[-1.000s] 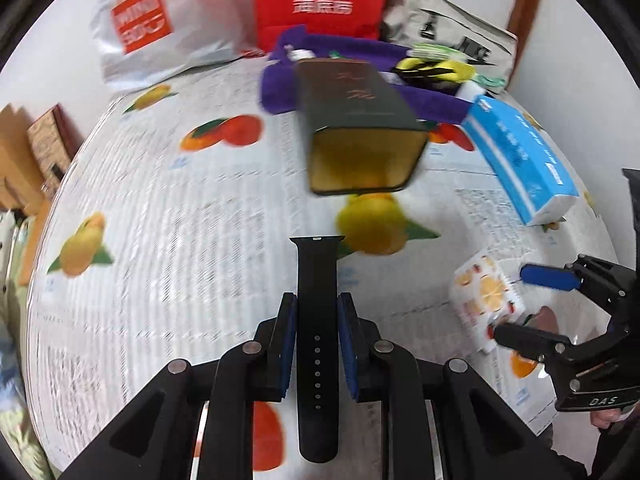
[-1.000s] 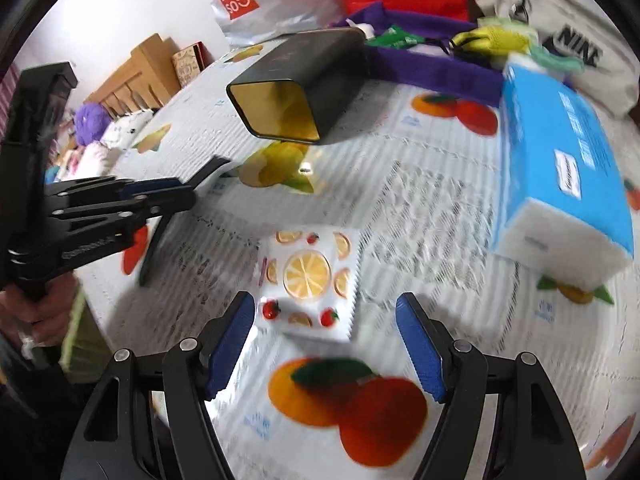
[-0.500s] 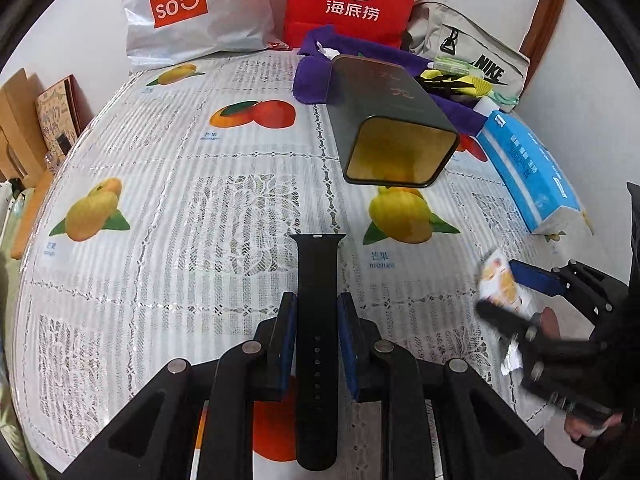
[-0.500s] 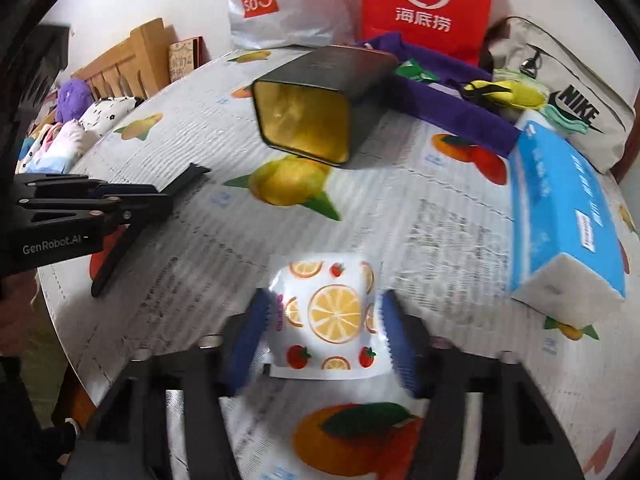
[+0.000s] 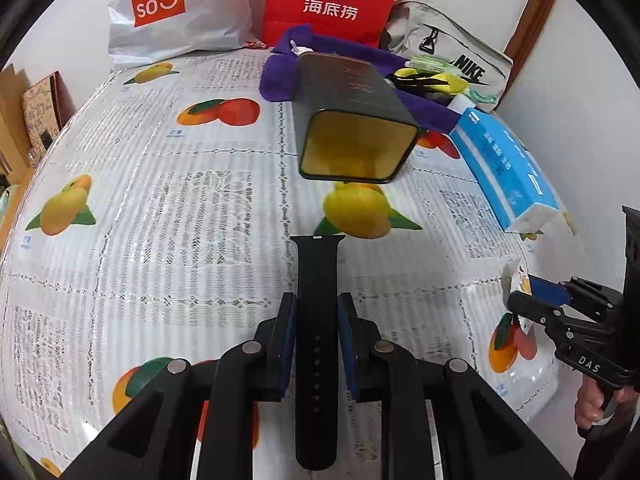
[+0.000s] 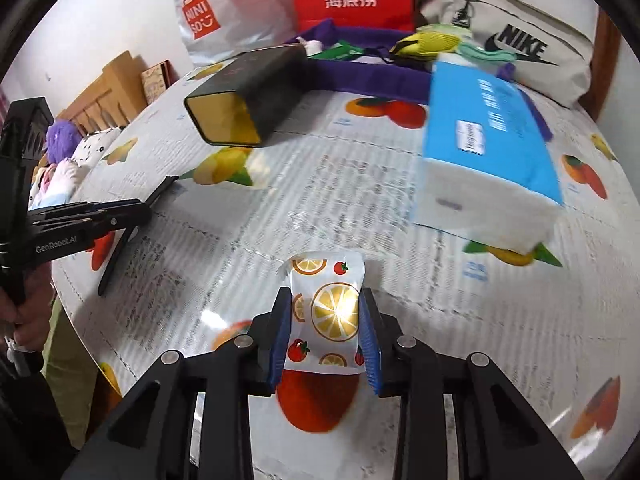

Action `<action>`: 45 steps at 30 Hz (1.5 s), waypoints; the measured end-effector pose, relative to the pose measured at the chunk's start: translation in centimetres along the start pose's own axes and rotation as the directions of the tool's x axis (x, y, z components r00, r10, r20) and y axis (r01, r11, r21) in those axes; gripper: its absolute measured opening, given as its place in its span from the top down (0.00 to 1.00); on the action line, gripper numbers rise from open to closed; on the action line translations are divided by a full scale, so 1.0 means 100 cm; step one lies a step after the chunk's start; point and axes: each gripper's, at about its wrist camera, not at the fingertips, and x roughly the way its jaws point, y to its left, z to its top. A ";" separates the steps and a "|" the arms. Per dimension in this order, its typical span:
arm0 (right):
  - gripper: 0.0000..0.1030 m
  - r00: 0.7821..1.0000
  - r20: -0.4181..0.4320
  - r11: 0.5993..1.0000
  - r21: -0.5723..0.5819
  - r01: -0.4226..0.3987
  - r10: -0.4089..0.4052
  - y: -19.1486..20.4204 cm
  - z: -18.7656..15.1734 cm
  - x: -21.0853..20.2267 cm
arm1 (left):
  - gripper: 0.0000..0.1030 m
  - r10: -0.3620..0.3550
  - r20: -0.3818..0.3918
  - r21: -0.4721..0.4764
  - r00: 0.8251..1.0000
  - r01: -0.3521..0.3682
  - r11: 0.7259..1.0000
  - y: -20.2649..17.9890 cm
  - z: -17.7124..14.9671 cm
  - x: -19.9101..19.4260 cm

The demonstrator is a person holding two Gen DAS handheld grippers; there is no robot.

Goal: Organize soft objects
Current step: 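Grasp the orange-print wipe pack with the right tool while the left tool holds the strap, then carry the strap with the left tool while the right tool carries the orange-print pack toward the towel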

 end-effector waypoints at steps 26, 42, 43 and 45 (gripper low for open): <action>0.69 0.994 0.107 0.999 0.029 0.020 -0.023 -0.040 0.031 -0.069 | 0.81 0.016 0.080 0.042 0.997 -0.020 0.999 -0.034 0.049 -0.048; 0.68 0.984 0.175 0.999 0.043 0.029 -0.036 -0.061 0.102 -0.076 | 0.81 0.033 0.140 0.041 0.990 -0.039 0.998 -0.042 0.112 -0.054; 0.68 0.984 0.177 0.999 0.043 0.027 -0.034 -0.062 0.106 -0.076 | 0.81 0.039 0.140 0.038 0.989 -0.044 0.998 -0.042 0.116 -0.053; 0.68 0.983 0.182 0.999 0.041 0.017 -0.024 -0.063 0.113 -0.072 | 0.81 0.043 0.138 0.031 0.989 -0.047 0.998 -0.040 0.121 -0.050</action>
